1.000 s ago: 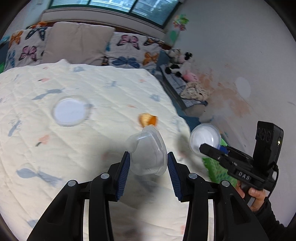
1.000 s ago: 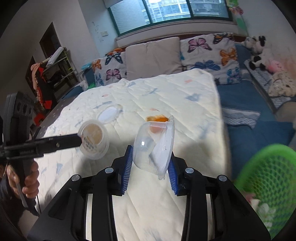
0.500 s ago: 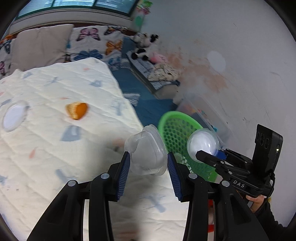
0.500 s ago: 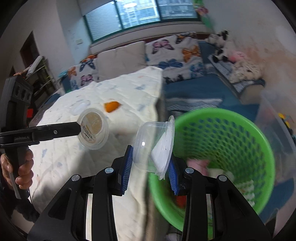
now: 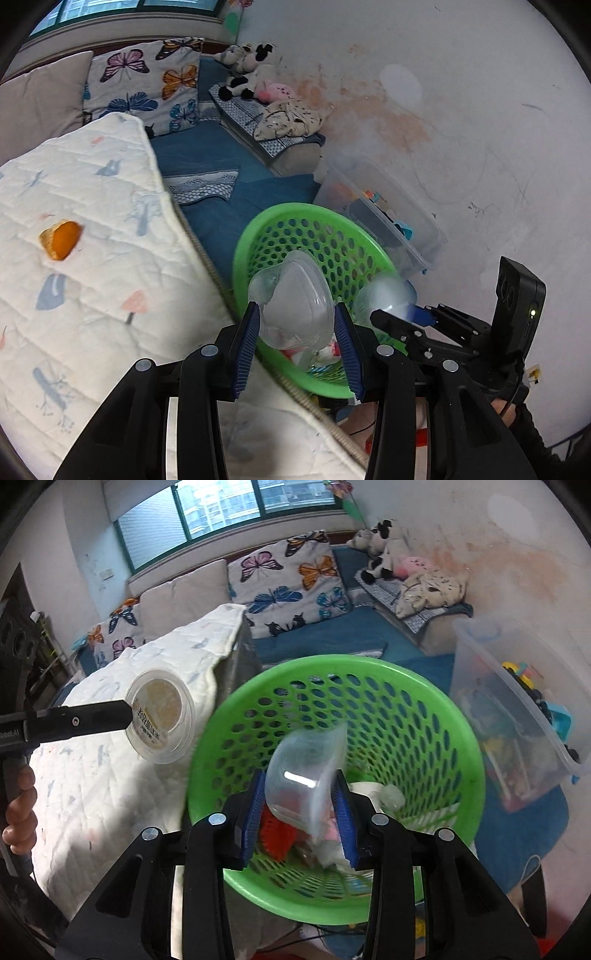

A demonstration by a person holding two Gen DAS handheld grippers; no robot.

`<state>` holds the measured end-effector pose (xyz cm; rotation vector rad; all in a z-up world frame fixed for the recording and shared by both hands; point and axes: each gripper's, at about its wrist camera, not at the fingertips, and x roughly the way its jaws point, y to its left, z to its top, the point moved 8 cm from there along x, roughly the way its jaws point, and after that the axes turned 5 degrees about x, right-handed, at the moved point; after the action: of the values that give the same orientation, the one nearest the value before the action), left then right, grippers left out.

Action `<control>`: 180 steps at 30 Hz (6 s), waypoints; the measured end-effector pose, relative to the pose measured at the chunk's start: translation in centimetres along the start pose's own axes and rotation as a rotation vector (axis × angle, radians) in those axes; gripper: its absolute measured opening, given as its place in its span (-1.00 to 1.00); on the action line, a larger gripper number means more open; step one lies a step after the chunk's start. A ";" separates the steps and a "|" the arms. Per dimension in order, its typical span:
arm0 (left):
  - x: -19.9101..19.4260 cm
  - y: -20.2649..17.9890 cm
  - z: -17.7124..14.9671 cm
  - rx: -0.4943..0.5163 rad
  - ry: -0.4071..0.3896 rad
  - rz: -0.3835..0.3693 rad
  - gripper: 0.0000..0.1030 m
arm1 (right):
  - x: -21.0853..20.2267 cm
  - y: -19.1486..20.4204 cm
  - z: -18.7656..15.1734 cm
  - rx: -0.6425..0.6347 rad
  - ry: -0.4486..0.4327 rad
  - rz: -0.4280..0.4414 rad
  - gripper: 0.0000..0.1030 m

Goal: Collect trash
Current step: 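Carry both clear containers over the green basket and open both grippers, then move both grippers back over the bed toward the clear lid and orange peel, then grasp the clear round lid with the left gripper while the right grasps the orange peel, then carry the orange peel over the basket and open the right gripper while the left carries the lid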

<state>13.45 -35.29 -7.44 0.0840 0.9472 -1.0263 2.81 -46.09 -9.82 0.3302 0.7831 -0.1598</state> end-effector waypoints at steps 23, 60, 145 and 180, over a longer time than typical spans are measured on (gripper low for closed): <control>4.3 -2.7 -1.0 0.017 0.090 0.004 -0.01 | -3.0 -2.4 -0.4 0.066 -0.049 0.008 0.07; -15.3 17.3 -3.2 -0.211 -0.139 0.407 0.53 | -2.9 18.9 6.0 -0.241 -0.081 0.249 0.34; -12.8 27.5 -4.4 -0.177 -0.066 0.581 0.67 | 14.1 25.0 5.6 -0.234 0.084 0.185 -0.33; -8.5 7.6 -2.8 0.033 -0.078 0.362 0.67 | -1.6 12.0 1.4 -0.131 -0.053 0.069 -0.33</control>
<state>15.94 -23.93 -5.87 0.2335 0.8081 -0.7051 5.73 -35.31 -5.01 0.2278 0.7250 -0.0521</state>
